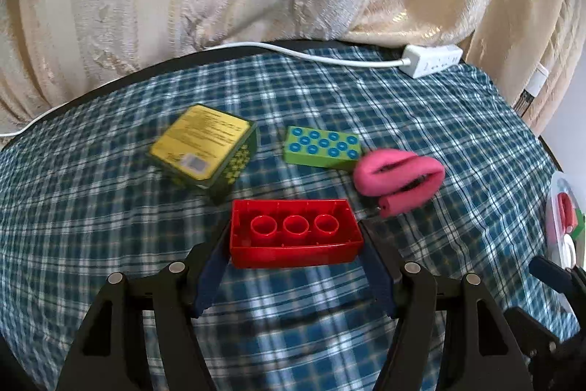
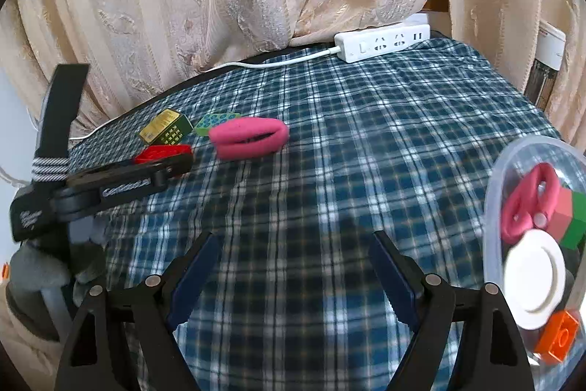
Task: Organize objects
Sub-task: 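Grasp the second pink foam loop with the right gripper while the left holds the red brick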
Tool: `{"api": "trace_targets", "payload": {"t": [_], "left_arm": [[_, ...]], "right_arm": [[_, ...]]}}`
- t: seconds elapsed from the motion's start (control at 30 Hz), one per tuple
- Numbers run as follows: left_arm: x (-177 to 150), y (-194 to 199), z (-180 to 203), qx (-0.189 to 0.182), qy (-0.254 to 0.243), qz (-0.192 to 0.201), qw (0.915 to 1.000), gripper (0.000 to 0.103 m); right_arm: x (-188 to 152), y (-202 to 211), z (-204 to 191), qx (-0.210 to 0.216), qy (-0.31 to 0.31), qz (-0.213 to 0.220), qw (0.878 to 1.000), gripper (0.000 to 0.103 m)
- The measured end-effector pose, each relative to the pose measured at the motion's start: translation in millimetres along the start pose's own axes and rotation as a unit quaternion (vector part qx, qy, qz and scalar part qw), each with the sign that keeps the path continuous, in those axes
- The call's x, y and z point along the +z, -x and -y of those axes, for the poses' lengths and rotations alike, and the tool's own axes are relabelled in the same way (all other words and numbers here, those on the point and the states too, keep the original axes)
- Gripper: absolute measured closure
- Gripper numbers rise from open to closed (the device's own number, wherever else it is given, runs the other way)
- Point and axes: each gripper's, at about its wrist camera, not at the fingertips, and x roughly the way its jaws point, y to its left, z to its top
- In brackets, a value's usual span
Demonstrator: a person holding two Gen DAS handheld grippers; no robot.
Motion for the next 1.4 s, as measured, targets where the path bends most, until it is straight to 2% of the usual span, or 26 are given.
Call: {"api": "trace_targets", "payload": {"t": [0.4, 0.6, 1.0, 1.4], "left_arm": [[5, 7, -34, 0.006, 0.033, 0.01, 0.9994, 0.035], [8, 11, -45, 0.017, 0.047, 0.017, 0.9986, 0.035], [12, 12, -61, 0.02, 0.069, 0.016, 0.9973, 0.035], [11, 11, -67, 0.023, 0.076, 0.013, 0.9967, 0.035]], "right_arm": [[38, -37, -16, 0.038, -0.042, -0.029, 0.998, 0.016], [61, -68, -21, 0.056, -0.085, -0.052, 0.993, 0.016], [78, -103, -41, 0.002, -0.065, -0.038, 0.997, 0.016], [78, -119, -65, -0.082, 0.028, -0.024, 0.996, 0.016]]}}
